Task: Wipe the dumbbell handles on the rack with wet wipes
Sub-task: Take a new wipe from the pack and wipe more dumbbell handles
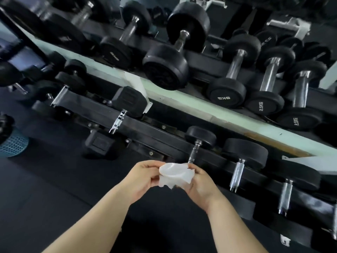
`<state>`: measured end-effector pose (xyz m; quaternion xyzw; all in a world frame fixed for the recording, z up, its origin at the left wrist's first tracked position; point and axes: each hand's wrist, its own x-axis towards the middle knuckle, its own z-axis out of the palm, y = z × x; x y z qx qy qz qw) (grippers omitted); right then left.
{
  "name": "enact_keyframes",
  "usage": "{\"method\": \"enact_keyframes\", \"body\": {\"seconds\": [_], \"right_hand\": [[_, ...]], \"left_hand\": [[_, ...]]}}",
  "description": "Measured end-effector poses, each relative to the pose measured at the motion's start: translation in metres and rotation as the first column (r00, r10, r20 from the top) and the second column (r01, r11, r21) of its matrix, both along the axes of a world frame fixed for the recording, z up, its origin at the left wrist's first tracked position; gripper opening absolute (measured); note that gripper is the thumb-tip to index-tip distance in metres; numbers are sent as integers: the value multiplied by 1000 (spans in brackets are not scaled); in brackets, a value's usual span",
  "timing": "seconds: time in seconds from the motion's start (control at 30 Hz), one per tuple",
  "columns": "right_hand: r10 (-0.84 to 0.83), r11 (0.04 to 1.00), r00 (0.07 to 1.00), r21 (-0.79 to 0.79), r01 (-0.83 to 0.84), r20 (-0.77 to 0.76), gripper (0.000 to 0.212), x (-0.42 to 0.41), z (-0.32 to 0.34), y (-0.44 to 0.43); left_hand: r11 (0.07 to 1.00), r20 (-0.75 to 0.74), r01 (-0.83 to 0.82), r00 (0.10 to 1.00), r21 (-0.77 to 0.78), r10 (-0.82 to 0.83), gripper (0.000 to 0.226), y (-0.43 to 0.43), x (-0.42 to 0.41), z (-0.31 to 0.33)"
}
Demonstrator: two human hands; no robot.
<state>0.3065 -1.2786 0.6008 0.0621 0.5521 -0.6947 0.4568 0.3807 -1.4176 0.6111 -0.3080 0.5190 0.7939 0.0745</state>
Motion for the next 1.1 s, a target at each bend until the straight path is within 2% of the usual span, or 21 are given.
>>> {"method": "enact_keyframes", "body": {"seconds": [0.07, 0.13, 0.2, 0.3, 0.37, 0.47, 0.53, 0.6, 0.63, 0.7, 0.8, 0.87, 0.9, 0.93, 1.0, 1.07, 1.1], "right_hand": [[-1, 1000, 999, -9, 1, 32, 30, 3, 5, -20], [16, 999, 998, -35, -14, 54, 26, 4, 4, -47], [-8, 999, 993, -39, 13, 115, 26, 7, -1, -84], [-28, 999, 985, -20, 32, 171, 31, 11, -17, -152], [118, 988, 988, 90, -127, 94, 21, 16, -30, -193], [344, 909, 939, 259, -327, -24, 15, 22, -49, -242], [390, 867, 918, 366, -338, -76, 16, 21, -64, -264], [326, 835, 934, 508, -214, -143, 16, 13, -85, -279], [272, 815, 943, 566, -120, -192, 13, 8, -97, -284], [220, 755, 929, 655, 32, -298, 8, -5, -125, -294], [271, 687, 860, 713, 141, -432, 12, -27, -168, -313], [325, 692, 760, 689, 215, -563, 11, -44, -196, -335], [363, 701, 675, 666, 257, -643, 10, -53, -209, -348], [398, 719, 570, 630, 294, -719, 11, -61, -222, -361], [440, 783, 303, 526, 331, -845, 12, -80, -246, -386], [471, 830, 18, 450, 328, -882, 18, -100, -266, -406], [480, 844, -78, 436, 312, -874, 24, -110, -277, -414]], "left_hand": [[1000, -17, 16, 1000, 27, -16, 50, -24, 5, 3], [999, -3, 38, 999, -22, -38, 37, -51, 8, 1], [987, 41, 45, 998, -157, -39, 20, -85, 11, -8], [921, 50, 57, 998, -385, -41, 22, -153, 15, -26], [844, 87, 127, 992, -522, -95, 27, -194, 20, -33], [768, 117, 205, 979, -607, -169, 34, -239, 22, -50], [763, 109, 211, 977, -611, -183, 36, -259, 21, -68], [738, 98, 208, 977, -642, -190, 30, -274, 18, -95], [682, 106, 212, 975, -700, -194, 24, -282, 17, -112], [507, 128, 197, 977, -839, -169, 19, -298, 13, -147], [304, 65, 90, 994, -949, -91, 25, -320, 1, -200], [222, 13, 31, 997, -975, -82, 35, -335, -11, -229], [182, 4, 22, 995, -983, -100, 36, -342, -19, -243], [154, 6, 25, 992, -988, -128, 36, -348, -25, -256], [118, 21, 43, 984, -992, -179, 36, -358, -36, -279], [100, 17, 38, 978, -994, -208, 35, -365, -44, -297], [116, -7, 18, 978, -993, -210, 35, -367, -45, -304]]}}
